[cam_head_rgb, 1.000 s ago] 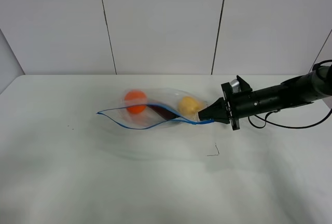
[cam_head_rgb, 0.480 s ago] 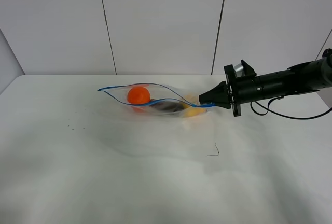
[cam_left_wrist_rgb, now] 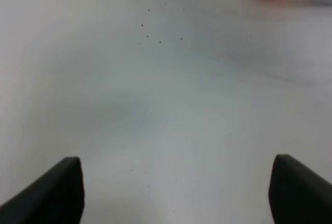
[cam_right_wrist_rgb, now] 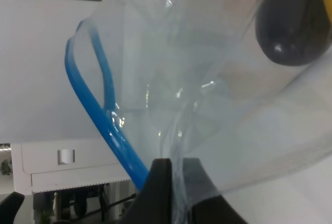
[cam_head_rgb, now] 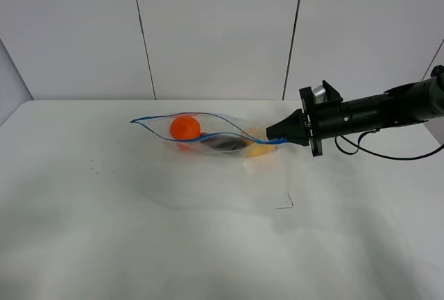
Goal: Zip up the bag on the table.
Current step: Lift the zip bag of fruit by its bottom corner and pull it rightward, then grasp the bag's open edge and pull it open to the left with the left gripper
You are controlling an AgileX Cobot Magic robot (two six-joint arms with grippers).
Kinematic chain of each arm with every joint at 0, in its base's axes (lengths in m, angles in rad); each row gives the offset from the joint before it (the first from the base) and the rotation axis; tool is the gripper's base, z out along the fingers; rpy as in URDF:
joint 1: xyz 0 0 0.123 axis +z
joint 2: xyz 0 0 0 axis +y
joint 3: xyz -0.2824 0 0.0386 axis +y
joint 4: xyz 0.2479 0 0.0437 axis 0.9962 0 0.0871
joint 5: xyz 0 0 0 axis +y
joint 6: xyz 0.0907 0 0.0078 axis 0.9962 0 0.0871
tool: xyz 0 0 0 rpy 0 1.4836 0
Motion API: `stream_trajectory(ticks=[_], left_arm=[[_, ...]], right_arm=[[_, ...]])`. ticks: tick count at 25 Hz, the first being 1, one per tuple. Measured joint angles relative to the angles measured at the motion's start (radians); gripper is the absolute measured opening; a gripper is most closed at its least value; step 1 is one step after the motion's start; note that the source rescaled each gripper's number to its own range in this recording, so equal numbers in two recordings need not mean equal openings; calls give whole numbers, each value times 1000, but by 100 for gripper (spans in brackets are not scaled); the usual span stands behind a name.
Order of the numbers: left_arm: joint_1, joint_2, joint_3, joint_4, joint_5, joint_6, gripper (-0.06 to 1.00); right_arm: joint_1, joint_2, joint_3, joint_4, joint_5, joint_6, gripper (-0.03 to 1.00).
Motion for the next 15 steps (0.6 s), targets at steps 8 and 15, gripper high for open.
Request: stream_trajectory(ticks=[8, 15], left_arm=[[0, 6, -14, 0, -13, -3, 100], [0, 333, -270, 0, -70, -2, 100]], right_arm=[[0, 0, 0, 0, 0, 0, 0], [0, 0, 0, 1, -1, 0, 0]])
